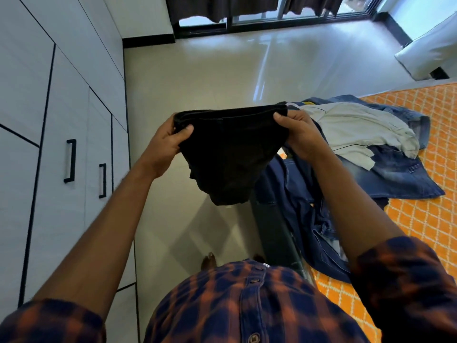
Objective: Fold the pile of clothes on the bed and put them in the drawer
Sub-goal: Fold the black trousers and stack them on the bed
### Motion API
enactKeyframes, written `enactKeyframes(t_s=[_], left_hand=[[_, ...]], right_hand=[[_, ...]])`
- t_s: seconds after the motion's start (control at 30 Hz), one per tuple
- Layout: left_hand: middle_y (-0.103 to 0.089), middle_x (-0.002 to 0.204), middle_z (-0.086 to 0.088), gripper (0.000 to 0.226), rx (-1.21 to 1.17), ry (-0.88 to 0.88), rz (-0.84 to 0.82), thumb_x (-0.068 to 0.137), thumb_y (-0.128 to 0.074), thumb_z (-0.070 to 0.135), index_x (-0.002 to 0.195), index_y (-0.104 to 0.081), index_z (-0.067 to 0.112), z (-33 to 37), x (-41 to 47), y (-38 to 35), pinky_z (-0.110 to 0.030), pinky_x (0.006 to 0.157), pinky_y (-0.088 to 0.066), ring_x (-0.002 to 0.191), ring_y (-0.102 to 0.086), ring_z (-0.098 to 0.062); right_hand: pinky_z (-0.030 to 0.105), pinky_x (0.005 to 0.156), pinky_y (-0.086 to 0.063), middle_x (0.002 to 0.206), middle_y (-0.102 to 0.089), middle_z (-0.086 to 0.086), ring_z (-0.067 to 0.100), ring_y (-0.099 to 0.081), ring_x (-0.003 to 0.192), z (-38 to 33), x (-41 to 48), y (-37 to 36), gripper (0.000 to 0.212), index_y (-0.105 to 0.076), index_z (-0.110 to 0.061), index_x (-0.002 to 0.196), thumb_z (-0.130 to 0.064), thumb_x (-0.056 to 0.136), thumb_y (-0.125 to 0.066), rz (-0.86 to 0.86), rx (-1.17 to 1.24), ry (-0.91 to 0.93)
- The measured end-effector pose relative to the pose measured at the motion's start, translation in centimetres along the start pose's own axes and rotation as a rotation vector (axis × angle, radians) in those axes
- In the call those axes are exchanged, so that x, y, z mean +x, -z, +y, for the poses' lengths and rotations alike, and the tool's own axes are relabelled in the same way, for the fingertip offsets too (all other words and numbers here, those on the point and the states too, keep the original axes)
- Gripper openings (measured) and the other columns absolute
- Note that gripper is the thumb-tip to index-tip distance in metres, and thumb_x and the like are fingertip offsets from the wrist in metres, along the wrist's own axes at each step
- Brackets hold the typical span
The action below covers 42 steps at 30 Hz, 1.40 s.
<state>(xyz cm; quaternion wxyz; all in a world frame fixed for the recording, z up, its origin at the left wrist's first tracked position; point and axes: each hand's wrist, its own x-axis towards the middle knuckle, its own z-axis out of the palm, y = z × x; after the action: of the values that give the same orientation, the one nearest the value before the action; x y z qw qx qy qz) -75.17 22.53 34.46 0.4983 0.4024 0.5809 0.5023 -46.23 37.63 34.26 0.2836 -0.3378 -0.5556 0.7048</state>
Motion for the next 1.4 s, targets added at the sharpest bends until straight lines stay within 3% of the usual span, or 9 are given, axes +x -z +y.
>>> enactKeyframes(t_s=[0.2, 0.3, 0.4, 0.5, 0.67, 0.8, 0.97, 1.27, 1.4], left_hand=[[-0.076, 0.107, -0.002, 0.031, -0.189, 0.123, -0.153, 0.091, -0.051, 0.027, 0.104, -0.077, 0.016, 11.0, 1.7, -0.1, -0.025, 0.083, -0.057, 0.102, -0.071, -0.015], [-0.073, 0.118, -0.005, 0.045, -0.469, 0.082, -0.083, 0.106, -0.036, 0.036, 0.117, -0.074, 0.015, 15.1, 6.2, -0.1, -0.033, 0.101, -0.051, 0.111, -0.068, -0.018], [-0.068, 0.121, -0.019, 0.065, -0.449, 0.319, 0.177, 0.104, -0.032, 0.056, 0.126, -0.063, 0.003, 7.7, 5.5, -0.3, -0.027, 0.072, -0.056, 0.076, -0.075, -0.017], [-0.067, 0.126, -0.018, 0.074, -0.492, 0.694, 0.017, 0.088, -0.050, 0.070, 0.133, -0.064, 0.014, -1.6, 0.0, -1.8, -0.038, 0.092, -0.053, 0.102, -0.071, -0.031], [-0.071, 0.119, -0.014, 0.038, -0.453, 0.598, 0.047, 0.100, -0.054, 0.025, 0.133, -0.061, 0.007, -5.6, 0.4, -1.7, -0.034, 0.086, -0.057, 0.107, -0.069, -0.029], [-0.069, 0.112, -0.018, 0.031, -0.193, 0.628, 0.074, 0.097, -0.061, 0.011, 0.124, -0.064, -0.004, -8.0, 0.3, -0.3, -0.027, 0.066, -0.058, 0.083, -0.072, -0.020], [-0.074, 0.099, -0.011, 0.019, -0.264, 0.733, 0.112, 0.100, -0.053, 0.008, 0.104, -0.071, 0.007, -10.4, -2.0, -1.0, -0.033, 0.079, -0.058, 0.082, -0.073, -0.020], [-0.071, 0.116, -0.011, 0.028, -0.356, 0.618, 0.229, 0.095, -0.057, 0.009, 0.122, -0.064, 0.006, -10.1, -2.6, -1.8, -0.034, 0.088, -0.053, 0.108, -0.067, -0.025], [-0.074, 0.112, -0.011, 0.035, -0.350, 0.496, 0.242, 0.087, -0.068, 0.013, 0.121, -0.066, 0.005, -8.6, -2.3, -2.3, -0.039, 0.078, -0.059, 0.103, -0.071, -0.028]], right_hand=[[0.025, 0.069, -0.058, 0.074, -0.074, 0.005, 0.014, -0.072, 0.067, -10.8, -0.3, -0.1, 0.015, -0.079, -0.007, 0.081, -0.018, 0.085, -0.070, -0.127, 0.268, -0.024], [0.037, 0.075, -0.061, 0.091, -0.077, 0.016, 0.029, -0.075, 0.087, -15.4, 5.1, -1.2, 0.055, -0.080, 0.000, 0.088, -0.030, 0.108, -0.038, -0.019, 0.584, 0.009], [0.044, 0.081, -0.061, 0.102, -0.077, 0.014, 0.030, -0.076, 0.091, -8.9, 7.4, 0.2, 0.082, -0.082, -0.012, 0.092, -0.072, 0.099, -0.026, 0.037, 0.487, -0.258], [0.053, 0.109, -0.042, 0.121, -0.071, 0.013, 0.035, -0.070, 0.107, 3.5, 2.0, 0.8, 0.078, -0.074, -0.023, 0.115, -0.085, 0.076, -0.047, -0.060, 0.345, -0.625], [0.039, 0.100, -0.050, 0.133, -0.064, 0.016, 0.032, -0.064, 0.118, 10.4, -2.5, -3.3, 0.060, -0.060, -0.003, 0.136, -0.044, 0.093, -0.062, 0.159, 0.456, -0.518], [0.034, 0.085, -0.056, 0.114, -0.069, 0.013, 0.030, -0.068, 0.105, 11.8, -3.2, -3.9, 0.042, -0.059, -0.002, 0.128, -0.009, 0.088, -0.070, 0.281, 0.230, -0.441], [0.034, 0.085, -0.054, 0.094, -0.068, 0.007, 0.022, -0.065, 0.091, 13.5, -6.1, -5.0, 0.014, -0.060, -0.013, 0.097, 0.001, 0.093, -0.062, 0.354, 0.218, -0.416], [0.037, 0.081, -0.055, 0.097, -0.067, 0.006, 0.023, -0.062, 0.093, 12.7, -9.2, -5.3, 0.024, -0.058, -0.018, 0.097, 0.003, 0.086, -0.065, 0.474, 0.418, -0.293], [0.039, 0.088, -0.057, 0.118, -0.072, 0.005, 0.026, -0.068, 0.110, 11.8, -9.9, -4.8, 0.082, -0.047, -0.032, 0.138, 0.013, 0.073, -0.067, 0.419, 0.436, -0.234]])
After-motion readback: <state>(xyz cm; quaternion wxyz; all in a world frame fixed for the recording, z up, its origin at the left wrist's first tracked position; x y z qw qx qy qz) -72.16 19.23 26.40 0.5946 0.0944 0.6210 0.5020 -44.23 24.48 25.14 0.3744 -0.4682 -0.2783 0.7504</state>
